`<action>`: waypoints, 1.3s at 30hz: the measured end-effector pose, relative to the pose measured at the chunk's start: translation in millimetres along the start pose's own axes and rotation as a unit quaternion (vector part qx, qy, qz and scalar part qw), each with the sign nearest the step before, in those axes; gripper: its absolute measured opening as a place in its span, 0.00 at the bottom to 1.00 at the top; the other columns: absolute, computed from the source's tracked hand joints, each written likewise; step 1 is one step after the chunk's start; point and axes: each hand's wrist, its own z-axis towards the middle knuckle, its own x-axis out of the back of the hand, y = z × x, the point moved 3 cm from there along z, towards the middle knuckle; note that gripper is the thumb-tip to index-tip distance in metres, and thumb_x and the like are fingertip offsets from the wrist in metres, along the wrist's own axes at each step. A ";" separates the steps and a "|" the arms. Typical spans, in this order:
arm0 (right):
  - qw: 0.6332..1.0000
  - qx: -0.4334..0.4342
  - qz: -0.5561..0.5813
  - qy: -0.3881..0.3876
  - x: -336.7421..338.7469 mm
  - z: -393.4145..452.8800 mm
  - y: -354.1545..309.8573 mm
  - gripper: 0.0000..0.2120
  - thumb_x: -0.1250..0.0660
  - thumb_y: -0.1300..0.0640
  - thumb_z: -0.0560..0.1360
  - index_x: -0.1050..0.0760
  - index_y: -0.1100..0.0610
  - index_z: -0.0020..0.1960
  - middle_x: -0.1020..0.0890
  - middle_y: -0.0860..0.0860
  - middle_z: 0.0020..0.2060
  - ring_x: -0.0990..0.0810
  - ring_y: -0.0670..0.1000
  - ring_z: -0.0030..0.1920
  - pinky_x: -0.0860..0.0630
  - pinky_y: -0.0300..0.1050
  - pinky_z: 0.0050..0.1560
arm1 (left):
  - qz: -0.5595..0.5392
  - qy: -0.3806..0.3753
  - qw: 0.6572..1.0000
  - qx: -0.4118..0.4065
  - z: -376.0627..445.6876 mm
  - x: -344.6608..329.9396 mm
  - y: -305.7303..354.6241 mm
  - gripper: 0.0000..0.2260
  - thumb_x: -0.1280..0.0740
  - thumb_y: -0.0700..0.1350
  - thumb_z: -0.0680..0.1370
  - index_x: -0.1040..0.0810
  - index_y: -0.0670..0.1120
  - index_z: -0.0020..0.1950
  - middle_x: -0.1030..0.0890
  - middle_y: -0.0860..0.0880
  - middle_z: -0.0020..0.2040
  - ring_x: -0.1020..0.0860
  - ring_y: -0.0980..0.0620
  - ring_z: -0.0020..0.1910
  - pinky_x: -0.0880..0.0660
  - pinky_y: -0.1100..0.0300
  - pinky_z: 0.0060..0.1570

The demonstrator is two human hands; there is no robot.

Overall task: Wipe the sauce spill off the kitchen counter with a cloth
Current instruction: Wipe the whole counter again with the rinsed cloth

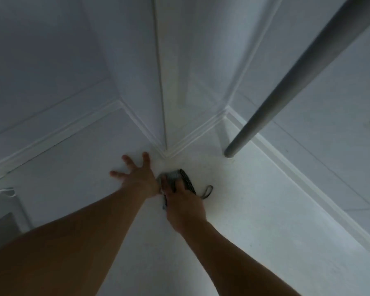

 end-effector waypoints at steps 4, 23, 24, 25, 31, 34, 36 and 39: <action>0.993 -0.095 0.008 0.073 34.1 -33.0 105.7 0.18 0.41 0.41 0.82 0.29 0.37 0.72 0.16 0.49 0.58 0.15 0.55 0.54 0.18 0.56 0.55 | 0.019 0.057 0.998 -0.021 -33.2 -21.0 18.1 0.42 0.35 0.59 0.81 0.62 0.58 0.83 0.64 0.43 0.83 0.59 0.27 0.80 0.46 0.25 0.73; 0.971 -0.220 0.064 0.064 81.8 39.9 220.7 0.17 0.40 0.51 0.81 0.27 0.42 0.69 0.26 0.51 0.65 0.21 0.64 0.57 0.22 0.56 0.54 | 0.051 -0.014 0.995 -0.085 -60.6 -56.1 120.6 0.57 0.24 0.58 0.73 0.71 0.63 0.80 0.76 0.46 0.79 0.66 0.25 0.77 0.36 0.23 0.66; 0.974 -0.214 0.044 0.054 80.4 37.6 224.3 0.18 0.38 0.51 0.81 0.28 0.42 0.71 0.26 0.51 0.66 0.21 0.63 0.57 0.21 0.56 0.52 | 0.050 -0.017 0.995 -0.084 -60.8 -56.3 120.5 0.58 0.23 0.59 0.73 0.71 0.63 0.80 0.76 0.46 0.79 0.67 0.25 0.77 0.36 0.23 0.66; 0.976 -0.210 0.022 0.051 76.0 28.7 226.4 0.20 0.37 0.52 0.81 0.30 0.43 0.73 0.27 0.52 0.67 0.20 0.62 0.56 0.20 0.56 0.50 | 0.054 -0.018 0.995 -0.084 -60.4 -57.2 120.7 0.58 0.23 0.59 0.73 0.71 0.63 0.80 0.76 0.46 0.79 0.66 0.25 0.77 0.35 0.23 0.66; 0.971 -0.217 -0.030 0.094 45.1 -60.0 217.4 0.35 0.34 0.52 0.82 0.46 0.39 0.82 0.26 0.56 0.62 0.17 0.58 0.47 0.17 0.55 0.43 | 0.075 -0.009 0.993 -0.093 -62.2 -55.7 122.6 0.58 0.24 0.62 0.72 0.70 0.62 0.80 0.75 0.44 0.79 0.65 0.24 0.77 0.32 0.26 0.66; 0.971 -0.216 0.019 0.100 67.2 -24.7 225.6 0.33 0.35 0.52 0.82 0.48 0.33 0.79 0.25 0.57 0.65 0.17 0.60 0.53 0.15 0.58 0.51 | 0.074 -0.008 0.993 -0.090 -62.5 -54.1 121.8 0.58 0.24 0.62 0.72 0.70 0.62 0.80 0.75 0.45 0.79 0.66 0.24 0.77 0.33 0.26 0.67; 0.967 -0.206 0.104 0.108 85.7 7.2 222.6 0.21 0.38 0.46 0.83 0.43 0.31 0.70 0.21 0.56 0.63 0.16 0.61 0.55 0.16 0.62 0.55 | 0.068 -0.008 0.993 -0.092 -61.6 -55.5 121.4 0.58 0.23 0.61 0.72 0.70 0.62 0.80 0.75 0.45 0.79 0.66 0.24 0.77 0.34 0.26 0.68; 0.977 -0.177 0.061 0.101 98.9 51.9 230.2 0.19 0.42 0.40 0.81 0.28 0.43 0.69 0.18 0.55 0.59 0.17 0.61 0.55 0.19 0.59 0.58 | 0.064 -0.007 0.994 -0.092 -58.9 -57.4 120.6 0.58 0.23 0.61 0.72 0.70 0.63 0.80 0.75 0.46 0.79 0.66 0.25 0.77 0.33 0.26 0.68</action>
